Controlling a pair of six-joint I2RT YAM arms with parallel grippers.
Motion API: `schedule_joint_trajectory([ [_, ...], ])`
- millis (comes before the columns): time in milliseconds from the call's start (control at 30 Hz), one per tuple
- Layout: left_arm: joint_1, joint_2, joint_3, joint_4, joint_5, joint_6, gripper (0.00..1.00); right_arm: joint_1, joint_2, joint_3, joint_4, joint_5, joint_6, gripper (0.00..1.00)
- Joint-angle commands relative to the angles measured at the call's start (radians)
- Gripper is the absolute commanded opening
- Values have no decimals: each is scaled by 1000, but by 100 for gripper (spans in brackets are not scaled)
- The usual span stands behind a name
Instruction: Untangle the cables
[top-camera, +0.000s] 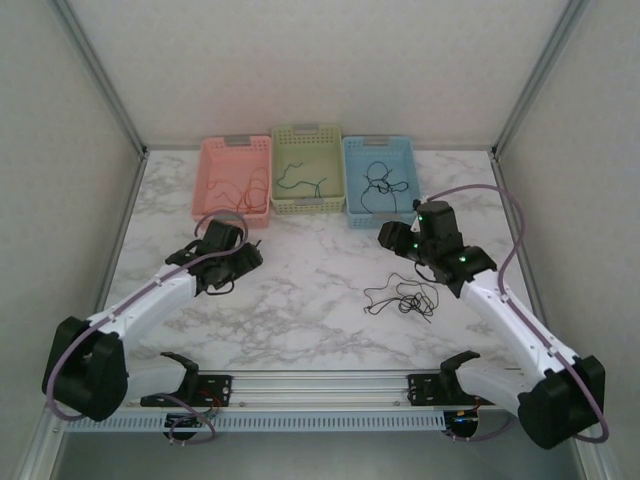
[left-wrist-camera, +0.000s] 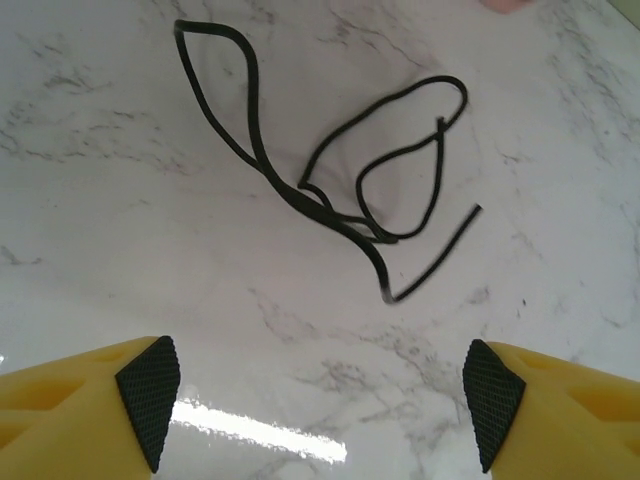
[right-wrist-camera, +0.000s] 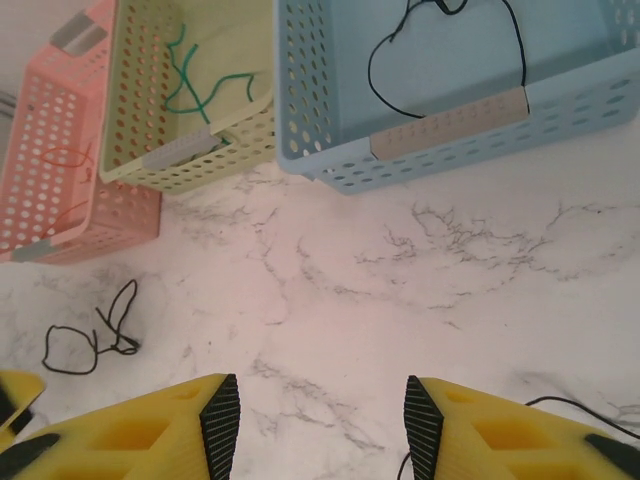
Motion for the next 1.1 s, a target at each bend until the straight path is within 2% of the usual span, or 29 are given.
schedule_joint_trajectory([
  [0,17,38,-3,125,8,-47,73,1,-53,-9,-15,-13,-39,51],
  [133,31,117,-3,196,13,-63,64,1,-80,-19,-25,-3,-42,50],
  [200,33,141,2,223,13,-58,57,1,-82,-23,-25,-3,-40,50],
  [367,33,137,10,220,8,-15,16,1,-92,-34,-37,-4,-43,50],
  [433,33,97,5,194,5,1,2,1,-105,-43,-33,-2,-43,50],
  [467,33,72,2,179,13,9,0,2,-111,-50,-29,-4,-43,50],
  [600,30,-53,13,125,111,75,0,1,-115,-70,12,-54,-33,50],
  [767,-7,-219,70,25,294,172,0,7,-85,-78,123,-229,-20,50],
  [1000,-66,-409,157,-30,566,229,0,122,-22,-44,277,-373,-84,54],
  [1067,-91,-442,182,-66,571,264,0,142,6,-21,308,-435,-65,54],
])
